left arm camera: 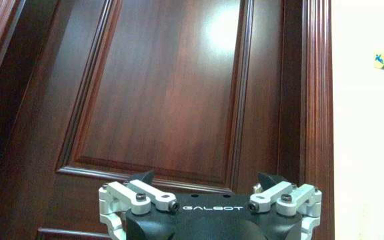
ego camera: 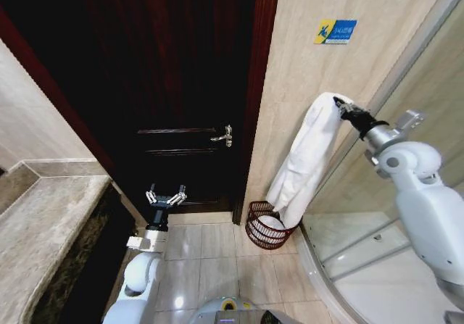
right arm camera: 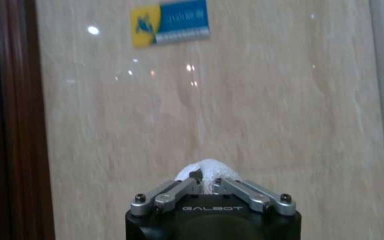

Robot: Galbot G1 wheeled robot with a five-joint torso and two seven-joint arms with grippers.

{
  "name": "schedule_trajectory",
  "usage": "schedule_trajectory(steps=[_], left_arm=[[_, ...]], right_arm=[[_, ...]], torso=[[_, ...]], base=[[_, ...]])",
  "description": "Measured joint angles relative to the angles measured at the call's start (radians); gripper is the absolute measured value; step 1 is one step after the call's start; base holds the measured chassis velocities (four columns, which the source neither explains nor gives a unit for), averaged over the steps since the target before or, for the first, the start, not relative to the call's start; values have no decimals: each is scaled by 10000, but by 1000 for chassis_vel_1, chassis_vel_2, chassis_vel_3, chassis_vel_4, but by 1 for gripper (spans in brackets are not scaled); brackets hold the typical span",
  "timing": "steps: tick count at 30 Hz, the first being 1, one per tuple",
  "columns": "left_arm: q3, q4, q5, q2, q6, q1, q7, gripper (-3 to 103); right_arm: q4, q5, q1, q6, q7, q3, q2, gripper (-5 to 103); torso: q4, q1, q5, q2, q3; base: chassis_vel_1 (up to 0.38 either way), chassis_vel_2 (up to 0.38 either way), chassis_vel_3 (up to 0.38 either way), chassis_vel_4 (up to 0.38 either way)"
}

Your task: Discard the used towel into the hamper.

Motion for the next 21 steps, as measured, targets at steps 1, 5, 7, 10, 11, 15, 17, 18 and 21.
schedule_trajectory(steps=[1,5,7,10,11,15,17,18,21], left_arm=[[0,0,0,0,0,0,0,100],[-2,19,1,16,-3,2,0,100],[-4,31,1,26,-8,8,0,100],[-20,39,1,37,-12,2,0,100],[-28,40,1,28,-15,-5,0,100],[-33,38,5,-12,-23,8,-1,100],[-33,32,23,-28,-40,32,-1,100],[-33,32,23,-28,-40,32,-1,100],[-55,-29,27,-42,-69,73,-4,100]], right_arm=[[0,0,0,0,0,0,0,2],[-167,-418,-277,241,-123,23,386,2],[-331,-638,-266,388,-171,-20,557,2],[-479,-659,-39,530,-211,-134,611,2],[-526,-613,106,641,-211,-195,611,2],[-574,-447,504,978,-196,-401,618,2],[-691,-360,764,1133,-180,-517,657,2],[-691,-360,764,1133,-180,-517,657,2],[-854,-423,652,1163,-207,-491,787,2]], torso=[[0,0,0,0,0],[0,0,-2,0,0],[0,0,-3,0,0],[0,0,-2,0,0],[0,0,-3,0,0],[1,0,-7,0,0],[2,0,-4,0,0],[2,0,-4,0,0],[3,0,-11,0,-1]], base=[[0,0,0,0],[0,0,0,0],[0,0,0,0],[0,0,0,0],[0,0,0,0],[0,0,0,0],[0,0,0,0],[0,0,0,0],[0,0,0,0]])
